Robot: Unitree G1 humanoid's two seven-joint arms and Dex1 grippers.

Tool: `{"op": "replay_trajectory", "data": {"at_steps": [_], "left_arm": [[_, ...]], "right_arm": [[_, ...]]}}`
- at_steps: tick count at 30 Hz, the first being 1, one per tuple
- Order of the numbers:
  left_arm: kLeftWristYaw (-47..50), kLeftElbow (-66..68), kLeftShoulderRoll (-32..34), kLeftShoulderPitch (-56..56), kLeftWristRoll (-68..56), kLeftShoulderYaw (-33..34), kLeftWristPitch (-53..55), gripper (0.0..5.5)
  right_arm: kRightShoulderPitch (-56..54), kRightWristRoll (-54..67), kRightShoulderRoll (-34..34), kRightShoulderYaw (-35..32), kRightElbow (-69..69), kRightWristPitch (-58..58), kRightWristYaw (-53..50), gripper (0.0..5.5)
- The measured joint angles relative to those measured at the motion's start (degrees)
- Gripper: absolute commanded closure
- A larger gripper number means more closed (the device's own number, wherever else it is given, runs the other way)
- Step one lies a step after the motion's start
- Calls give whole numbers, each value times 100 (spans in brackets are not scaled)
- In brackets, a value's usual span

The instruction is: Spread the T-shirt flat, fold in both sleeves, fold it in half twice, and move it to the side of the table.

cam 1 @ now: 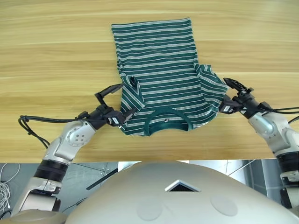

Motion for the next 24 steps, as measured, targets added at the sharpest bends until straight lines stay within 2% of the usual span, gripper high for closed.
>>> {"op": "replay_trajectory", "data": {"at_steps": [9, 17, 24], "left_arm": [[1, -49, -13, 17, 8, 187, -4, 12], [2, -59, -83, 14, 8, 190, -13, 10], [2, -99, -101, 42, 8, 207, -15, 10]], "right_arm": [[-323, 8, -56, 255, 517, -35, -402, 264], [-447, 9, -102, 458, 840, -130, -574, 418], [-515, 75, -250, 536, 902, -264, -633, 509]]}}
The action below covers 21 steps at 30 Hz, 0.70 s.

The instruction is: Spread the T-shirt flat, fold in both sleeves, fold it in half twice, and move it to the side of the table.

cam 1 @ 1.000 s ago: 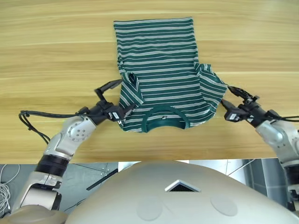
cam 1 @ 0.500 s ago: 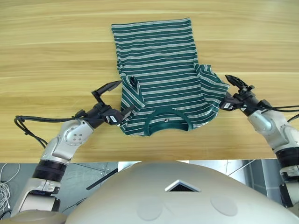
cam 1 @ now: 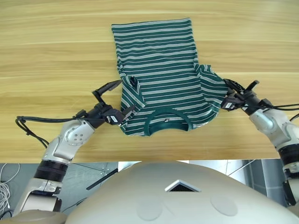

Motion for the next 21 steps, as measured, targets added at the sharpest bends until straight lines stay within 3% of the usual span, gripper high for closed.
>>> {"op": "replay_trajectory", "data": {"at_steps": [4, 21], "left_arm": [[0, -8, -12, 46, 0, 13, -2, 10], [5, -124, -40, 102, -9, 28, -78, 10]], "right_arm": [[-39, 23, -51, -1, 59, -13, -74, 549], [288, 422, 61, -18, -467, -219, -127, 549]]}}
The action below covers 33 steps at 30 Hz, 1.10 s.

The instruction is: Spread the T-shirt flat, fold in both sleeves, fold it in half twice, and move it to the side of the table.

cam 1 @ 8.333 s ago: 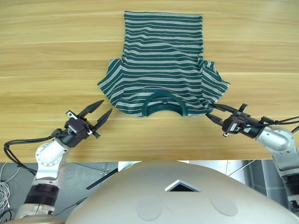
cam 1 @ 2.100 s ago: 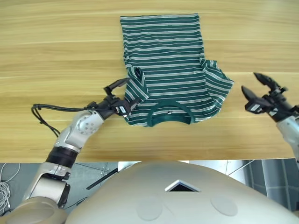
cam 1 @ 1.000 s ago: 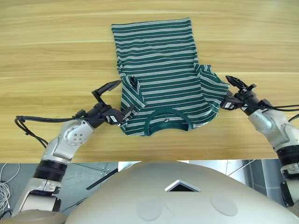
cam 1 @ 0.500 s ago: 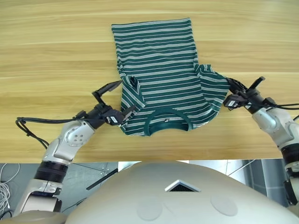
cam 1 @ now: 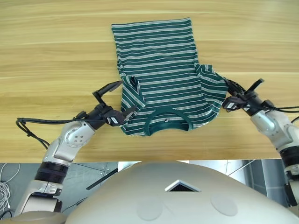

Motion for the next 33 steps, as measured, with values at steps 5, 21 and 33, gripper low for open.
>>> {"op": "replay_trajectory", "data": {"at_steps": [5, 21, 33], "left_arm": [[4, -9, -74, 30, 0, 3, -18, 10], [-7, 55, -312, -71, 9, -92, -38, 10], [-18, 196, -432, -183, 22, -262, -44, 10]], "right_arm": [[134, 246, 151, -113, -519, 78, 228, 549], [101, 283, 391, -99, -1236, 212, 835, 549], [-15, 277, 659, 181, -1468, 210, 1396, 549]]}}
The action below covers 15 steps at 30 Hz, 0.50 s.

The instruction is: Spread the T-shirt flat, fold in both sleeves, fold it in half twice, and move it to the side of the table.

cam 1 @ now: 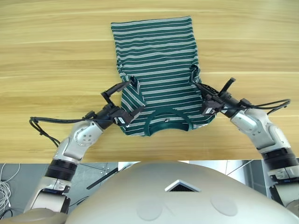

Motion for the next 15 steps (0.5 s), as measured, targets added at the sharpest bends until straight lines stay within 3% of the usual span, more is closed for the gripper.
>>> {"op": "replay_trajectory", "data": {"at_steps": [15], "left_arm": [[-99, -6, 136, 1, -3, 9, -2, 10]], "right_arm": [[-62, -56, -63, 61, 34, -15, 176, 307]]}}
